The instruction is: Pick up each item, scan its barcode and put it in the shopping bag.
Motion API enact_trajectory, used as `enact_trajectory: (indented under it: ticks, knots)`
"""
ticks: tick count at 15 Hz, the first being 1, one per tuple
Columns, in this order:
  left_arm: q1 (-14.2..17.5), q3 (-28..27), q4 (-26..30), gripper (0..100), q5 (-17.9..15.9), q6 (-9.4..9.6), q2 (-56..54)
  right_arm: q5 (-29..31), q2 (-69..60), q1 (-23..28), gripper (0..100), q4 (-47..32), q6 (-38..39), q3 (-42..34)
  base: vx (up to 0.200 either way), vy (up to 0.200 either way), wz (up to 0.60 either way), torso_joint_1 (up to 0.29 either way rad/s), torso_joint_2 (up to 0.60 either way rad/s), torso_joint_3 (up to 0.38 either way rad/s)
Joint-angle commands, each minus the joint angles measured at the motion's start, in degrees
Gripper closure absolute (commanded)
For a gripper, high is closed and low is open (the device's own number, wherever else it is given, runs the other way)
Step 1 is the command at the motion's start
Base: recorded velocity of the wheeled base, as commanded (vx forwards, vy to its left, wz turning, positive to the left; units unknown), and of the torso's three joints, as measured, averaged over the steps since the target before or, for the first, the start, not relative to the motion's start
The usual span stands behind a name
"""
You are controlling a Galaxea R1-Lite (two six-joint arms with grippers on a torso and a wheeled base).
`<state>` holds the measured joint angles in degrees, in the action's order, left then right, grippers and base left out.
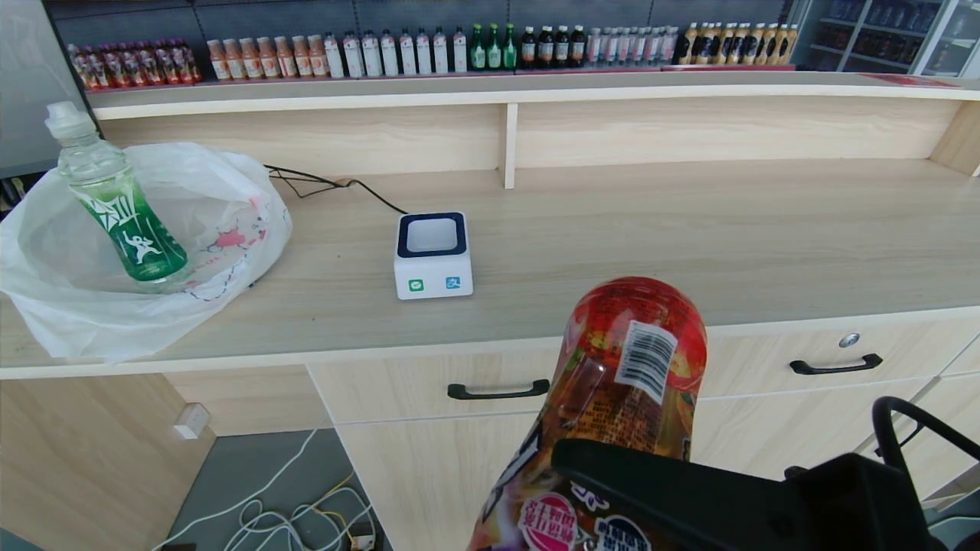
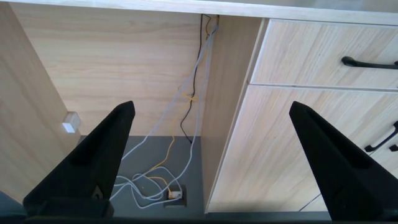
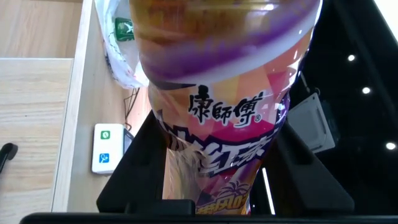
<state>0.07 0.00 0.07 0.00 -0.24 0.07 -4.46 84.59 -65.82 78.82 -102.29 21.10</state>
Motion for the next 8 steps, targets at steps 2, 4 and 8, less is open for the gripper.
enact_trajectory:
  ticks: [2,4,8]
  knots:
    - [0.01,0.0,0.01,0,0.0,-0.02,0.01,-0.02,0.05,-0.01,100,0.01,0.43,-0.36,0.0,0.0,0.0,0.0,0.0,0.0]
    - [0.01,0.0,0.01,0,0.0,-0.02,0.01,-0.02,0.05,-0.01,100,0.01,0.6,-0.36,0.0,0.0,0.0,0.0,0.0,0.0]
    - [0.01,0.0,0.01,0,0.0,-0.02,0.01,-0.02,0.05,-0.01,100,0.01,0.87,-0.36,0.0,0.0,0.0,0.0,0.0,0.0]
